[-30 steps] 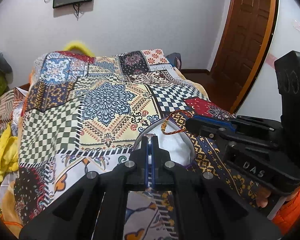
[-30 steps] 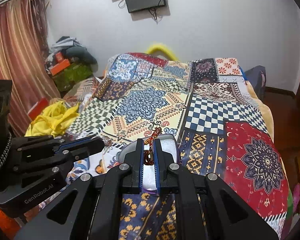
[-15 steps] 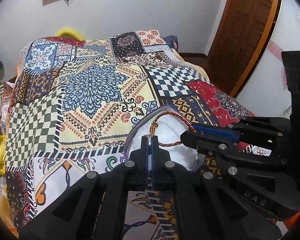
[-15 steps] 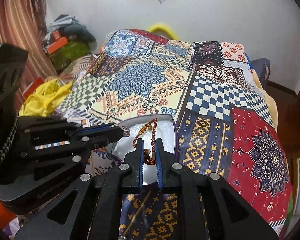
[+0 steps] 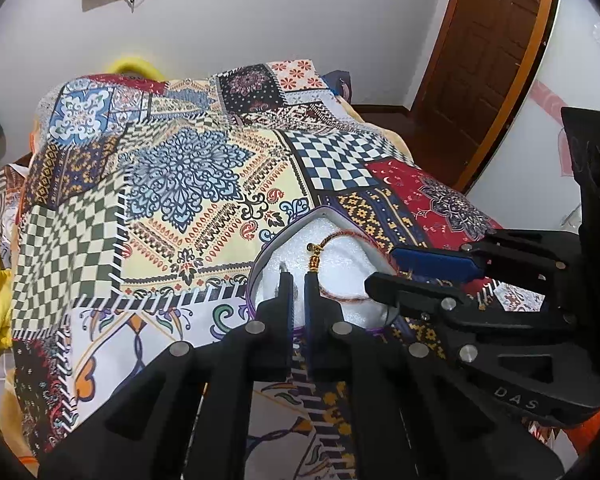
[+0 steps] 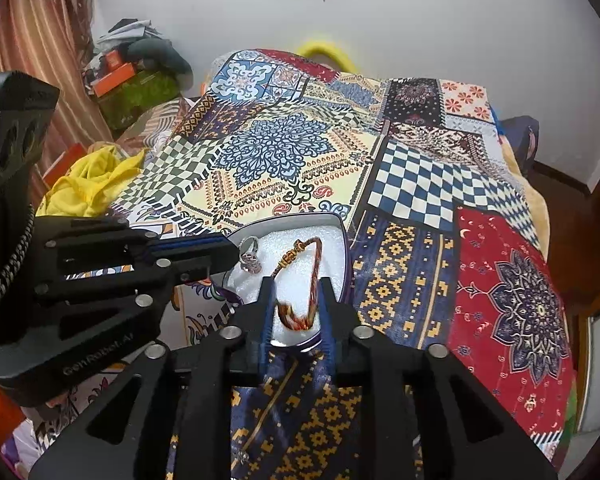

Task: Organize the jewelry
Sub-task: 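Carry the bracelet with the right tool into the purple heart tin, then open the right tool to drop the bracelet in the tin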

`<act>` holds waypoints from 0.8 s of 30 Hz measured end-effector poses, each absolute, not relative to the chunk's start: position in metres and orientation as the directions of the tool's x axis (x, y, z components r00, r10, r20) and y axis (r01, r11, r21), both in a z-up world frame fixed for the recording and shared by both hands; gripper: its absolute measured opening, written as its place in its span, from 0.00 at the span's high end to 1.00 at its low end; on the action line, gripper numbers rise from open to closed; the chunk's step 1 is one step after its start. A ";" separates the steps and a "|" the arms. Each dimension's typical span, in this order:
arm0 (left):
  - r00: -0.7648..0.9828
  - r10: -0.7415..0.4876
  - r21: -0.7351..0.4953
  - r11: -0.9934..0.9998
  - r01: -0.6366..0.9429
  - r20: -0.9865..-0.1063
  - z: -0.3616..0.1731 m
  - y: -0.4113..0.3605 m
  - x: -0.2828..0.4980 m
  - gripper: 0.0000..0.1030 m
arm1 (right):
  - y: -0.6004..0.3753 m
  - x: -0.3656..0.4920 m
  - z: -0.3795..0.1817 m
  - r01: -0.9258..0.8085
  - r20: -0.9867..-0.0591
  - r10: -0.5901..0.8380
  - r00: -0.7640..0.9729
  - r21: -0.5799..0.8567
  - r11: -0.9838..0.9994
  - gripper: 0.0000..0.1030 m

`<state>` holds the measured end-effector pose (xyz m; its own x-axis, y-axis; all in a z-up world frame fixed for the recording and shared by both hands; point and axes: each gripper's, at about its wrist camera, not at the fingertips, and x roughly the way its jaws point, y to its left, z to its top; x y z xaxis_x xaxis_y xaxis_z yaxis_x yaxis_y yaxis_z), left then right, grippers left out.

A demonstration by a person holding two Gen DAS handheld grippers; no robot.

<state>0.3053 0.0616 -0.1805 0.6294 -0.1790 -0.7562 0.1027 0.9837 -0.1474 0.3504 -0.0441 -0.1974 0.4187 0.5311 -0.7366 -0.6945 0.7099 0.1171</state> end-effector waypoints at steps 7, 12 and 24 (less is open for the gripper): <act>0.671 -0.150 -0.104 0.989 0.108 -0.726 -0.157 0.059 0.285 0.82 | -0.051 0.337 -0.183 -0.683 -0.704 0.519 0.484 0.067 0.727 0.66; 0.689 -0.143 -0.099 0.990 0.104 -0.710 -0.141 0.059 0.265 0.81 | -0.060 0.325 -0.168 -0.667 -0.676 0.517 0.526 0.049 0.743 0.66; 0.742 -0.134 -0.067 0.991 0.120 -0.657 -0.106 0.041 0.202 0.74 | -0.091 0.279 -0.138 -0.634 -0.604 0.528 0.597 0.048 0.772 0.66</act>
<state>0.2019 0.0406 -0.1055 0.7418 -0.1340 -0.6571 0.1197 0.9906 -0.0669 0.2786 -0.0914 -0.1378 0.5971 0.5280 -0.6039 -0.6339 0.7719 0.0482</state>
